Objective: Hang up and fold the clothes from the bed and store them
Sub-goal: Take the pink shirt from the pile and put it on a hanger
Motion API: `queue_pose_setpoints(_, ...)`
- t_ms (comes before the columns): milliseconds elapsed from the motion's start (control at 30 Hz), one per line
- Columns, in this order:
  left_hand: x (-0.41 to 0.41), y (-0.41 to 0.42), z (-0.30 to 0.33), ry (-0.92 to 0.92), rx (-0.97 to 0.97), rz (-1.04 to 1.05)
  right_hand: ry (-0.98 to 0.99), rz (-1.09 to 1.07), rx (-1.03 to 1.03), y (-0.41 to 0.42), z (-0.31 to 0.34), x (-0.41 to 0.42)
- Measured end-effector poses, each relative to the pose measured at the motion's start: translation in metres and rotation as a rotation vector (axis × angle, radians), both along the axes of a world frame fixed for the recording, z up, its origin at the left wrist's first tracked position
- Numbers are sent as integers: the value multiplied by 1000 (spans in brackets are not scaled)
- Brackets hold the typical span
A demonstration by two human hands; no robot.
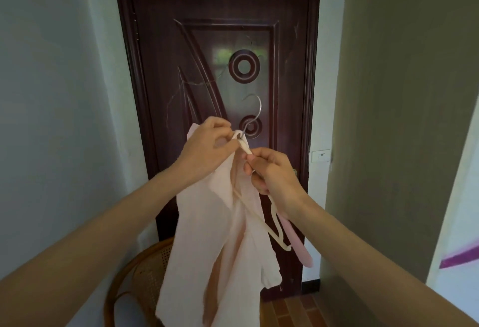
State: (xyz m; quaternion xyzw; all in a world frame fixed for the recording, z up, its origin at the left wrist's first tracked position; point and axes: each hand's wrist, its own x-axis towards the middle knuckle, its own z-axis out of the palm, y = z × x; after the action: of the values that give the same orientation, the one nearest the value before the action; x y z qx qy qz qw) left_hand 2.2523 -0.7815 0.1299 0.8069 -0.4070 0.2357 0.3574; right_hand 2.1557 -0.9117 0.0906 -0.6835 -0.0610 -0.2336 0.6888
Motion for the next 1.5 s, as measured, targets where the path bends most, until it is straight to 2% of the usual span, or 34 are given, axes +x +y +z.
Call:
queue_pose_setpoints(100, 7, 1, 13, 230, -27, -209, -37, 1, -13, -1, 8, -1)
queue_pose_setpoints(133, 12, 4, 16, 214, -47, -245, -45, 7, -4, 0, 10, -1)
queue_pose_setpoints(300, 39, 11, 21, -260, 261, -149, -72, 25, 20, 6, 14, -3)
queue_pose_setpoints(367, 44, 8, 20, -472, 265, -106, -69, 47, 10, 10, 15, -3)
queue_pose_setpoints(433, 45, 7, 18, -573, 255, -53, -68, 79, -2, 12, 17, -3)
queue_pose_setpoints(567, 51, 10, 10, -544, 171, -1, 20, 59, -44, 6, 14, -4)
queue_pose_setpoints(667, 61, 17, 7, -507, 131, 85, 87, -113, -118, -8, -2, 2)
queue_pose_setpoints(767, 64, 21, 8, -463, 120, 132, 201, -248, -406, -23, -26, 18)
queue_pose_setpoints(867, 66, 20, 9, -458, 129, 134, 311, -244, -814, -23, -47, 35)
queue_pose_setpoints(933, 67, 19, 10, -470, 139, 124, 303, -273, -956, -16, -56, 42)
queue_pose_setpoints(1067, 66, 18, 14, -497, 134, 113, 358, -295, -1075, -8, -65, 50)
queue_pose_setpoints(1200, 67, 24, 17, -543, 172, 171, 459, -332, -1068, -16, -61, 62)
queue_pose_setpoints(1333, 69, 41, 17, -601, 259, 359, 469, -414, -1094, -34, -45, 65)
queue_pose_setpoints(1500, 73, 54, 13, -551, 510, 603, 416, -545, -1093, -52, -19, 62)
